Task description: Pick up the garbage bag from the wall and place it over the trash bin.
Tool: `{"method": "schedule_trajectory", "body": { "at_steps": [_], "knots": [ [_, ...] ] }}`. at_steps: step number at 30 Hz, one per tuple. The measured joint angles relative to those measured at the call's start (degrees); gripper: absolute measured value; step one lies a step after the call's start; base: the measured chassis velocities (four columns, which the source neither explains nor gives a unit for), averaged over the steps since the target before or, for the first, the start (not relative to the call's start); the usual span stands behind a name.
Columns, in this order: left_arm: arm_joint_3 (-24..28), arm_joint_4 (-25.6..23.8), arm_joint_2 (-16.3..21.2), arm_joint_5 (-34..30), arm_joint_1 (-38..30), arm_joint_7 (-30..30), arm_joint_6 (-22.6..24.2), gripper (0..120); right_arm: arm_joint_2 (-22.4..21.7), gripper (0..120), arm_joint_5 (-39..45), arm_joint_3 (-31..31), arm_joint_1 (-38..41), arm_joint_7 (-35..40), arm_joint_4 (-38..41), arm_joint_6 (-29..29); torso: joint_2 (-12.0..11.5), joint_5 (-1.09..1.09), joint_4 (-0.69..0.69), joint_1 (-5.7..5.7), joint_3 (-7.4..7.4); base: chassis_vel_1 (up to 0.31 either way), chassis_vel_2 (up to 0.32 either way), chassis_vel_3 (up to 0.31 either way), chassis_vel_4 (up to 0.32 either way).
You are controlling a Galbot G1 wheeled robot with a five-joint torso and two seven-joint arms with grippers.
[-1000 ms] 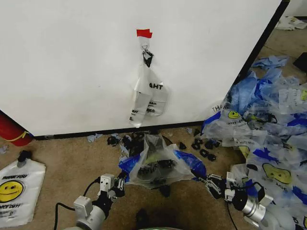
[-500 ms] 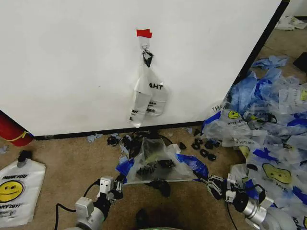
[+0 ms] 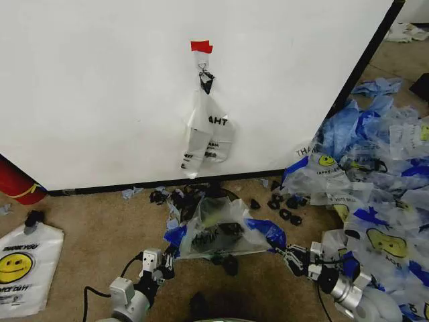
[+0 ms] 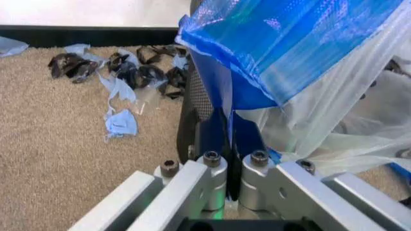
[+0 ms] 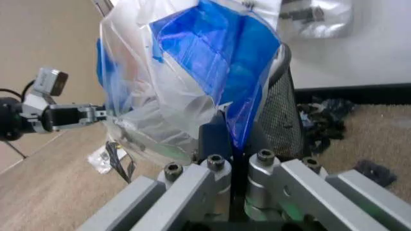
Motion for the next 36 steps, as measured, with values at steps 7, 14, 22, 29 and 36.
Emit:
{"method": "schedule_trajectory", "body": {
  "at_steps": [7,14,22,29,36],
  "knots": [
    [0.4,1.2,-0.6,0.2,-0.5,0.2,-0.1,0,0.2,0,-0.3,-1.5,1.6,0.6,-1.1,0.0,0.0,0.0,0.01,0.0,0.0,0.0,0.0,0.0,0.0],
    [0.2,1.9,-1.6,-0.1,-0.7,0.1,-0.3,0,1.2,0,-0.6,-5.9,5.7,1.4,-4.0,0.1,0.0,0.01,0.02,0.0,0.0,0.0,0.0,0.0,0.0],
    [0.4,2.7,-2.8,-0.1,-1.1,0.0,-0.4,0,2.1,0,0.7,-8.5,8.6,3.0,-5.8,0.2,0.0,0.0,0.01,0.0,0.0,0.0,0.0,0.0,0.0],
    [0.5,3.9,-3.4,-0.4,-1.6,0.1,-0.6,0,2.9,0,3.2,-12.8,13.1,5.0,-8.1,-0.1,0.0,0.01,0.02,0.0,0.0,0.0,0.0,0.0,0.0],
    [0.4,6.2,-4.7,-2.3,-3.1,1.0,-1.3,0,3.9,0,8.2,-18.3,18.4,8.0,-10.0,-1.8,0.0,0.0,0.03,0.0,0.0,0.0,0.0,0.0,0.0]
  ]
}}
